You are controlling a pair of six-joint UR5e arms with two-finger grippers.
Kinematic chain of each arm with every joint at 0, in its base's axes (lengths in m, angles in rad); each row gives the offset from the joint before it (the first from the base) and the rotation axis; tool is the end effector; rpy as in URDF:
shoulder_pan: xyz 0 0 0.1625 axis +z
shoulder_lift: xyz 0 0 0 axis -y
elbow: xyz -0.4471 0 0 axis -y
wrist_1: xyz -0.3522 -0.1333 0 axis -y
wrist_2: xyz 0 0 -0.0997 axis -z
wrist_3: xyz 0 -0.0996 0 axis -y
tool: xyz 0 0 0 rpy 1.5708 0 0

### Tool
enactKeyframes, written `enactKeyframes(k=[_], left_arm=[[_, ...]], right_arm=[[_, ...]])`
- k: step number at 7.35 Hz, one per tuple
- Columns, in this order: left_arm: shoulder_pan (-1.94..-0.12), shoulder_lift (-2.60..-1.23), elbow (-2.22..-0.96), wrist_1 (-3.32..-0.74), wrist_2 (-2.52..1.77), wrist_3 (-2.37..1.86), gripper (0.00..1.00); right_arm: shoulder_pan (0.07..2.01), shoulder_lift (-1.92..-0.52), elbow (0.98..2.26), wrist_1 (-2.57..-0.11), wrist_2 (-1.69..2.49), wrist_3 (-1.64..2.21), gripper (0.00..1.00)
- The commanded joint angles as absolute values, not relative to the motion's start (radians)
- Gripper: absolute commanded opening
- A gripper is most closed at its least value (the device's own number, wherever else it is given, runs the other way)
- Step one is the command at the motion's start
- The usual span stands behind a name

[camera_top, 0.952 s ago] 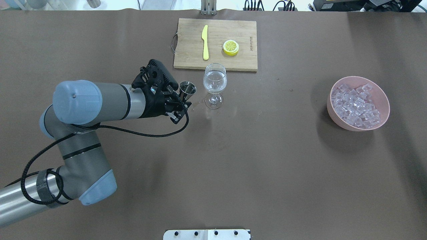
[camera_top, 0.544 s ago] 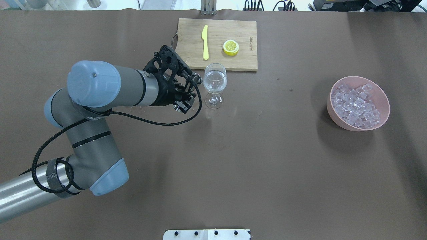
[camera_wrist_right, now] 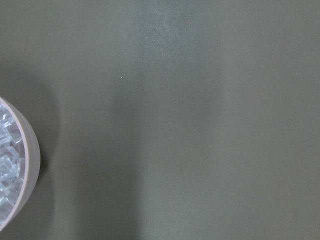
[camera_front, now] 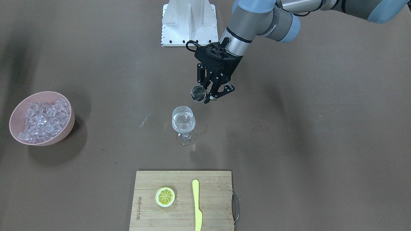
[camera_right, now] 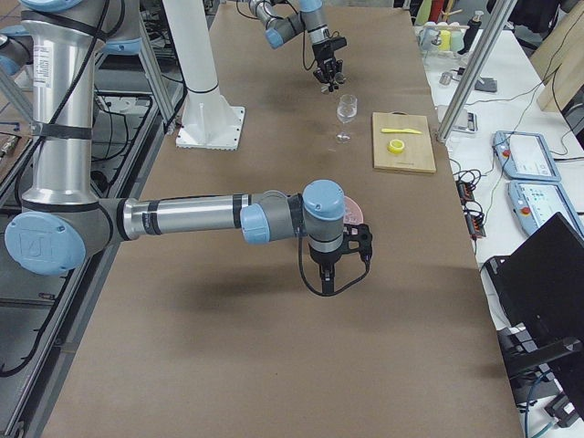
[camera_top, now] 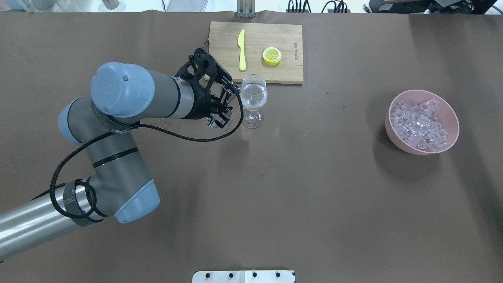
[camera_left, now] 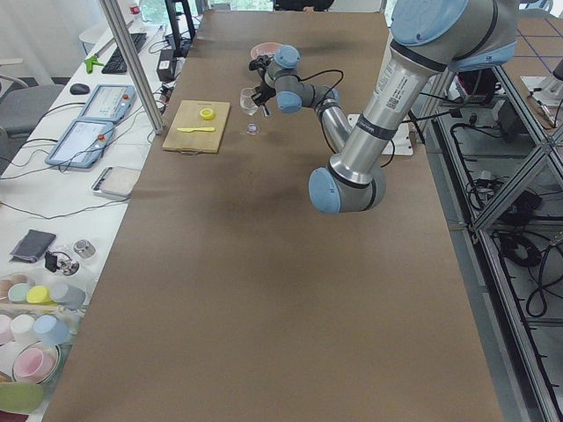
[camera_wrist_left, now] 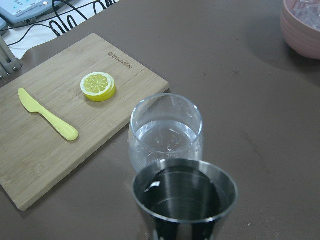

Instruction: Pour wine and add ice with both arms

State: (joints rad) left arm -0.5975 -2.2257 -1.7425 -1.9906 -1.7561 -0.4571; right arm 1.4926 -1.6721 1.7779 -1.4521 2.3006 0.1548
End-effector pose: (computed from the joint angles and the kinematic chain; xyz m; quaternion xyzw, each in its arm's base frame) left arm 0.4607 -0.4525 0.1947 0.3895 0.4378 0.2586 0.7680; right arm 0.0340 -0.4227 0.6203 0.0627 -0.3644 -0.0044 0.9291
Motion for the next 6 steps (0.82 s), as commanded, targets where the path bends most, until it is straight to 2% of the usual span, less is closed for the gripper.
enactKeyframes(k=[1,6], left_arm=[[-0.598,-2.253,-1.726,-1.942,-1.761,-0.462,0.0],[-0.597,-2.324,-1.69,-1.855,-1.763,-0.449,0.0]], right_arm=[[1.493,-1.672,1.778,-1.451,2.301,0.155,1.0],[1.493,-1.672,1.778,-1.453,2.299,0.155,1.0]])
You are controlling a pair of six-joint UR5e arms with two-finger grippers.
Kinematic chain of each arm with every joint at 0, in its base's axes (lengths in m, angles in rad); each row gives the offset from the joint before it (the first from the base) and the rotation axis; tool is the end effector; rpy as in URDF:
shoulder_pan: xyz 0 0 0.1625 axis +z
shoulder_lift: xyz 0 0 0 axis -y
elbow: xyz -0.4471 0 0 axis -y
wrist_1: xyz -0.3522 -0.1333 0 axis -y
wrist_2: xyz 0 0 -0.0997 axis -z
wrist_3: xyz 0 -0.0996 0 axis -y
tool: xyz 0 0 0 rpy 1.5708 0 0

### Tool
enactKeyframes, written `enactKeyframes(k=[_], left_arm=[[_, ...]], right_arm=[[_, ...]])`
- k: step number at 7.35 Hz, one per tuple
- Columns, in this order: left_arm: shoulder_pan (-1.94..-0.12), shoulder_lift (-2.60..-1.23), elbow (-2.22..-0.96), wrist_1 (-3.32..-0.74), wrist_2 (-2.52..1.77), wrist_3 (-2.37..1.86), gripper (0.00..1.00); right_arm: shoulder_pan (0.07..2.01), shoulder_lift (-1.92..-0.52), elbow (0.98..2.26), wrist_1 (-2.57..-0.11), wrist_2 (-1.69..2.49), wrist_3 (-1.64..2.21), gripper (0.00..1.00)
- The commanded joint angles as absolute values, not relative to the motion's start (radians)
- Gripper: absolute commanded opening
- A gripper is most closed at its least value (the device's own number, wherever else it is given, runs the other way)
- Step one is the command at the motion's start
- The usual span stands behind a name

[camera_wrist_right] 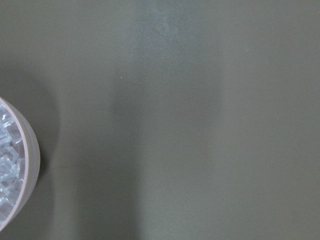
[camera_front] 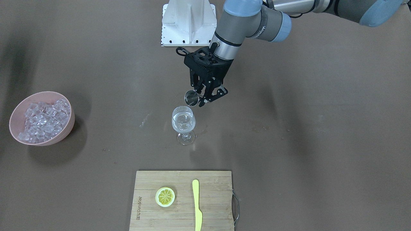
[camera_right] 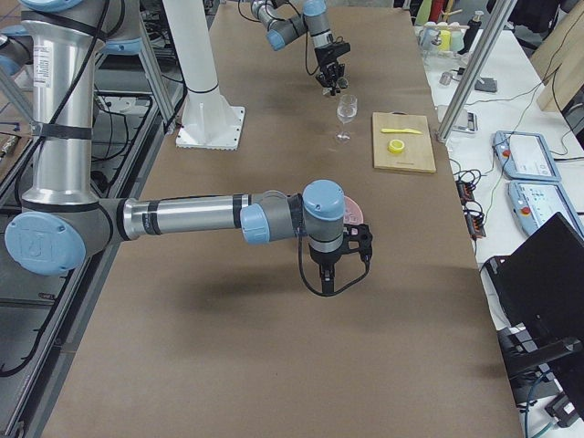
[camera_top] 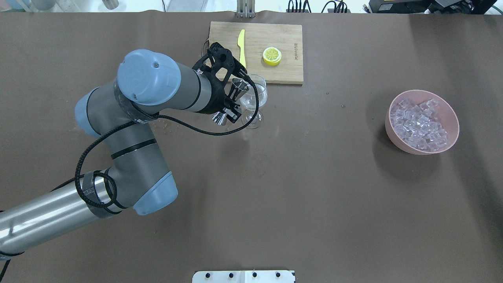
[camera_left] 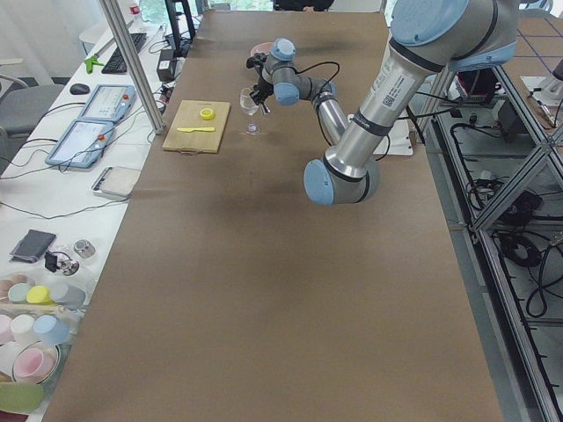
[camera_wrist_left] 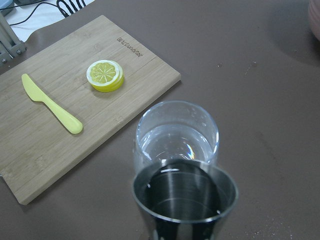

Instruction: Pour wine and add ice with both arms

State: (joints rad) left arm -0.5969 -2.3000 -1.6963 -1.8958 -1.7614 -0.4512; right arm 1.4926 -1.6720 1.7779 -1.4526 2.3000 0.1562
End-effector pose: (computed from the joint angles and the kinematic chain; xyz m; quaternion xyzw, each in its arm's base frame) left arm 0.4795 -0.4642 0.1753 0.3673 0.4218 0.2649 0.7855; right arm 0.0340 -0.4227 0.6203 0.0623 -0.3641 -0.0036 0.9293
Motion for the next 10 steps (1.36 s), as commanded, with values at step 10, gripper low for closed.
enactKeyframes(k=[10], left_arm=[[-0.617,-2.375,-1.641,-1.772,-1.784,-0.433,0.0]], right_arm=[[1.493,-1.674,1.776,-1.453,2.299,0.155,1.0]])
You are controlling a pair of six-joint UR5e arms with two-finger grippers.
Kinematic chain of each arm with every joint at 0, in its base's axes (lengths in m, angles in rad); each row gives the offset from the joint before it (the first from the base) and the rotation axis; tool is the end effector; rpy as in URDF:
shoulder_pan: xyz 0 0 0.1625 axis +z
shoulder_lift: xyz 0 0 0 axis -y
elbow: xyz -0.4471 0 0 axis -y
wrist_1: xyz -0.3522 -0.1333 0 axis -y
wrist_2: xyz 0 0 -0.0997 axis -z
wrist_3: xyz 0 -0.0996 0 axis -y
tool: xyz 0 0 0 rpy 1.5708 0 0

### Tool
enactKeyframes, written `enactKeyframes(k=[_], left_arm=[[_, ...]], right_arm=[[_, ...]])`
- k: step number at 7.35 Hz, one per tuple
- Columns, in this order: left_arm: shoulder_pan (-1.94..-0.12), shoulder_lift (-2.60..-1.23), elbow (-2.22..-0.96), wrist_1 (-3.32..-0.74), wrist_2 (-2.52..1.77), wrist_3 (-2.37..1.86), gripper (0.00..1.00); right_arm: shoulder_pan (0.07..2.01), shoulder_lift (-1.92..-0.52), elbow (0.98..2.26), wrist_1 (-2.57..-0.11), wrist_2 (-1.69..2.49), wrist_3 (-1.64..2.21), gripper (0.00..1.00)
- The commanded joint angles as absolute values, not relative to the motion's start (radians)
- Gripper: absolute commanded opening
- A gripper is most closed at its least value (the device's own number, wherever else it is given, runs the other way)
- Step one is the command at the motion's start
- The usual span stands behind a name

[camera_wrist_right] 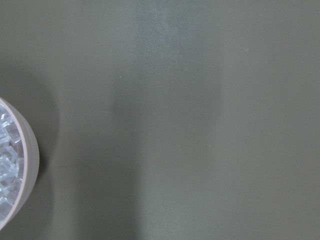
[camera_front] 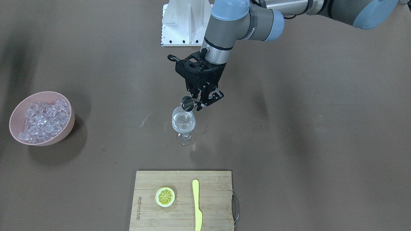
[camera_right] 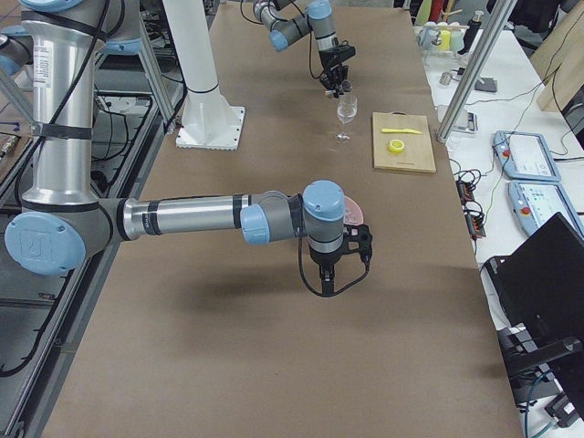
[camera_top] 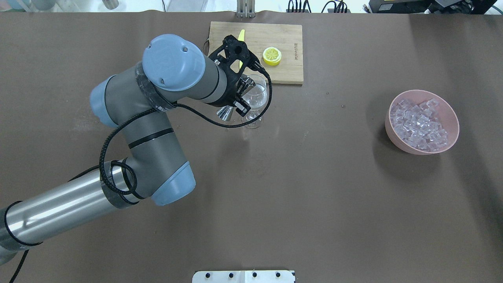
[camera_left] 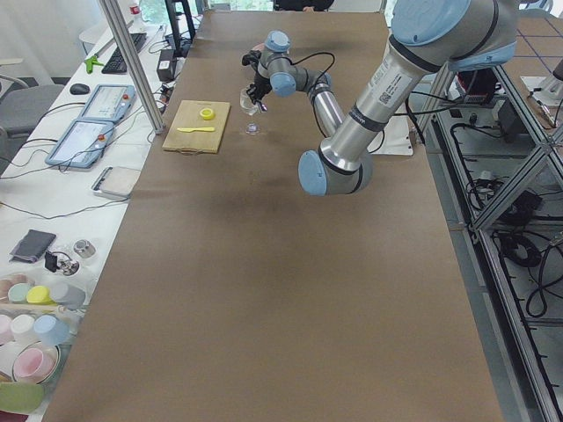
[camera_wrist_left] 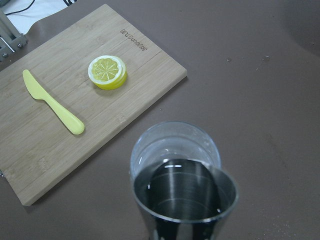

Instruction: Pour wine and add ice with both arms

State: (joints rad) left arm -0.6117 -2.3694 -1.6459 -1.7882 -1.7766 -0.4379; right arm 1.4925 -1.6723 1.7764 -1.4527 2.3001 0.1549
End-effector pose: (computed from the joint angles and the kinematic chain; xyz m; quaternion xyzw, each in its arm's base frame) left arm 0.4909 -0.4823 0.1610 0.3388 0.3992 0.2706 0.8079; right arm 0.0340 -0.4226 0.6212 0.0616 -0.3641 -0.0040 0.9293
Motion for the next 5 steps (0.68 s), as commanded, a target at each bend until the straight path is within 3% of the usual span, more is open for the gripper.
enactKeyframes(k=[1,5], left_arm=[[-0.617,-2.388,-1.643,-1.741,-1.784,-0.407,0.0],[-0.621,-2.41,-1.644,-1.677,-1.784,-0.33,0.0]], right_arm=[[1.493,-1.674,1.776,-1.453,2.299,0.155,1.0],[1.493,-1.672,1.773,-1.453,2.301,0.156,1.0]])
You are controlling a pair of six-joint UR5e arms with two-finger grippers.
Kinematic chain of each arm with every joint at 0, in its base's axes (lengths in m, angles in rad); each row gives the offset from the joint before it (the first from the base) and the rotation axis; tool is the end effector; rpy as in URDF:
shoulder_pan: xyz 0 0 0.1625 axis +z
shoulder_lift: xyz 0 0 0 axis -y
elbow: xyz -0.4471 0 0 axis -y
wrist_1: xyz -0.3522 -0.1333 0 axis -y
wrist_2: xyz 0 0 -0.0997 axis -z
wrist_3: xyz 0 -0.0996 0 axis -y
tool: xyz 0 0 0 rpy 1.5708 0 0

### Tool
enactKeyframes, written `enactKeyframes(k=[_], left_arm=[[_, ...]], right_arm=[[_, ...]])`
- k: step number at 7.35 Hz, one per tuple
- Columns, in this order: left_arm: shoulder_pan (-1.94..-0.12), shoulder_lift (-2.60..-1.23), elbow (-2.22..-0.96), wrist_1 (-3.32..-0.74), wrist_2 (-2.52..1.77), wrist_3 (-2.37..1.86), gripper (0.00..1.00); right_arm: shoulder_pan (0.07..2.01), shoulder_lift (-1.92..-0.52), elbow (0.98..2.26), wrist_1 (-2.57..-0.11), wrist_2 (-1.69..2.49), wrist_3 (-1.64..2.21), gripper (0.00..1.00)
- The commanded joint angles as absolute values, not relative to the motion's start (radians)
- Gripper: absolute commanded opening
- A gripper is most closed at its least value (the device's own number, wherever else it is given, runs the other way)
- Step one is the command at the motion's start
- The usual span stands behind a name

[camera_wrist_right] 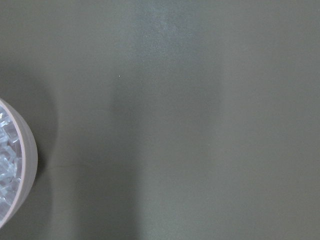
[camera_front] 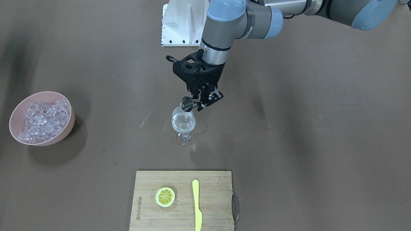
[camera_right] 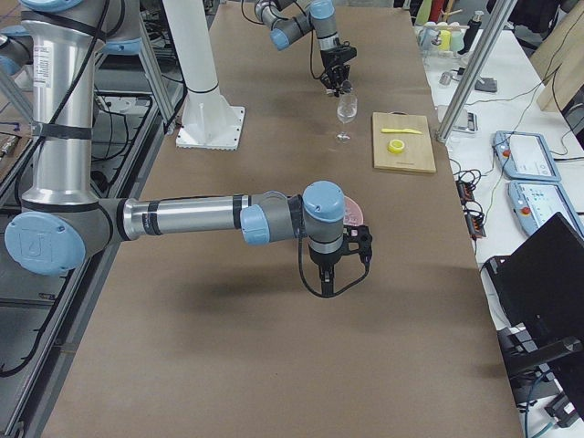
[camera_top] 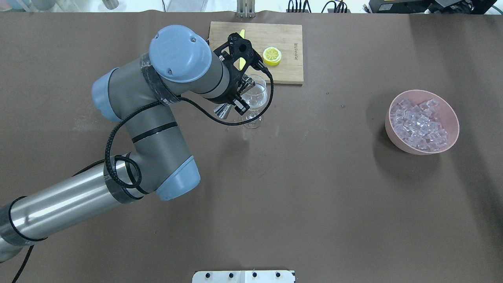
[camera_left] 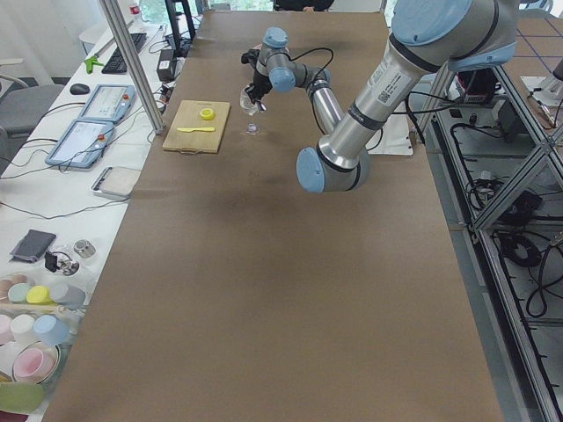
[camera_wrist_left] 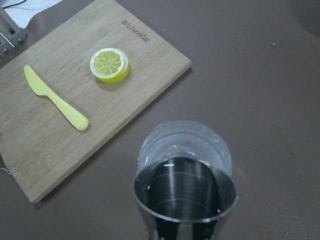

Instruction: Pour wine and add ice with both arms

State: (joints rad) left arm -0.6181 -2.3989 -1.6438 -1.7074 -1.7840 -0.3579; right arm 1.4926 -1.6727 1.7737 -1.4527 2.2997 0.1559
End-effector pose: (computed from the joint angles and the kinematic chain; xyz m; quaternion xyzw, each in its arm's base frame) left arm 0.4912 -0.4870 0.1523 0.3346 0.3737 0.3035 0.8101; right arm 0.0341 -0.4223 0.6226 0.0601 -0.3638 -0.0029 0.9295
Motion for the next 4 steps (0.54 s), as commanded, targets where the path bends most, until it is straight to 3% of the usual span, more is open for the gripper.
enactKeyframes(k=[1,4], left_arm=[[-0.626,-2.425,-1.644,-1.639,-1.784,-0.309,0.0],[-0.635,-2.433,-1.644,-1.602,-1.784,-0.269,0.0]], right_arm=[[1.493,-1.674,1.773,-1.453,2.301,0.156,1.0],[1.493,-1.672,1.773,-1.453,2.301,0.156,1.0]])
